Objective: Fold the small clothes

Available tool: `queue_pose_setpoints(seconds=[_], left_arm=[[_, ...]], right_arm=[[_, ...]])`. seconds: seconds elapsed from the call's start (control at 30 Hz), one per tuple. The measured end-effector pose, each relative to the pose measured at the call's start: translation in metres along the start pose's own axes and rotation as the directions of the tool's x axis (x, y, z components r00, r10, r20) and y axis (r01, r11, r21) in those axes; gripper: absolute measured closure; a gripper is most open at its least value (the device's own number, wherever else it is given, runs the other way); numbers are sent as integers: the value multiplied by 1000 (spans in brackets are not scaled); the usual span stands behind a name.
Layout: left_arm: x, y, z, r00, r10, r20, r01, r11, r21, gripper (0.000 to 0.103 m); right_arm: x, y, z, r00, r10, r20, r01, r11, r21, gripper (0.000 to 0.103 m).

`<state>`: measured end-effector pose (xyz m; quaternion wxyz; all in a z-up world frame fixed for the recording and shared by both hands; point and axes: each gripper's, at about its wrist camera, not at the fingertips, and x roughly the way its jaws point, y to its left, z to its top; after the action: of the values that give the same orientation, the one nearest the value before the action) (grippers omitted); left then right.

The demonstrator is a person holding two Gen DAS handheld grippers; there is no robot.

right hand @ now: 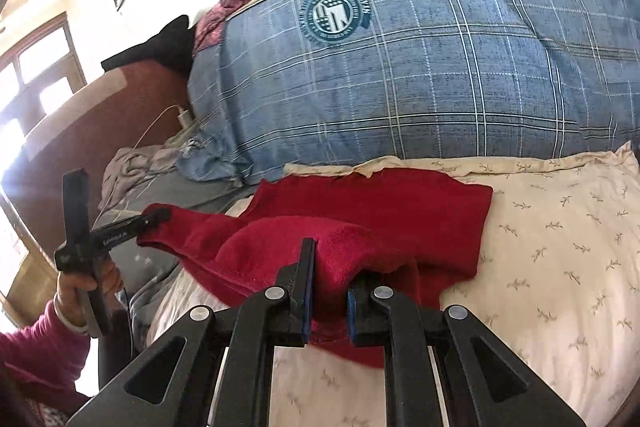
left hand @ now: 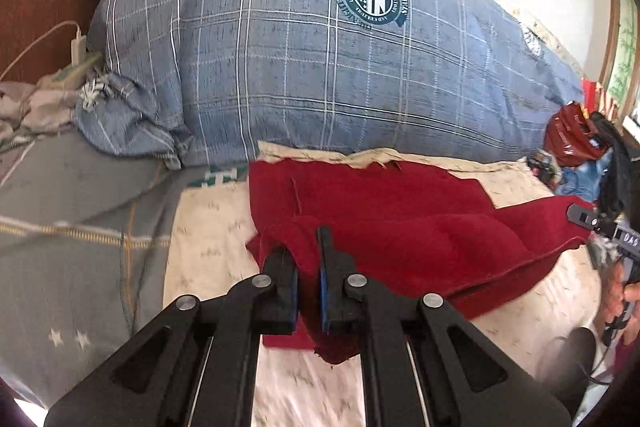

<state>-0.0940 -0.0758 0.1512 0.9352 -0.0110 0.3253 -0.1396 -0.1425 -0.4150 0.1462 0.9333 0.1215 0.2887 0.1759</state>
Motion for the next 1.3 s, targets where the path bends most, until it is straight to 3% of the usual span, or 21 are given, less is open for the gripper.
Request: queue_pose_setpoints(seconds=[0.3,0.73,1.03,1.3], left_arm=[[42,0,15,999,38,-21,-38,999,-10,98],[67,-7,37,997,77,-14,-77,997,24,98],[101,-5,52,993,109,-36,-107,993,47,98],[144,-3,65,990,112,-90,-112,994,12,98]], right_arm=[[32,-26,15,999,-37,-8,37,999,37,91],[59,-37,41,996,-89,8,89,996,15,91],[90,-55,54,993,-119,-10,120,993,25,91],[120,-78,60,987,-152,-42,154,987,54,91]])
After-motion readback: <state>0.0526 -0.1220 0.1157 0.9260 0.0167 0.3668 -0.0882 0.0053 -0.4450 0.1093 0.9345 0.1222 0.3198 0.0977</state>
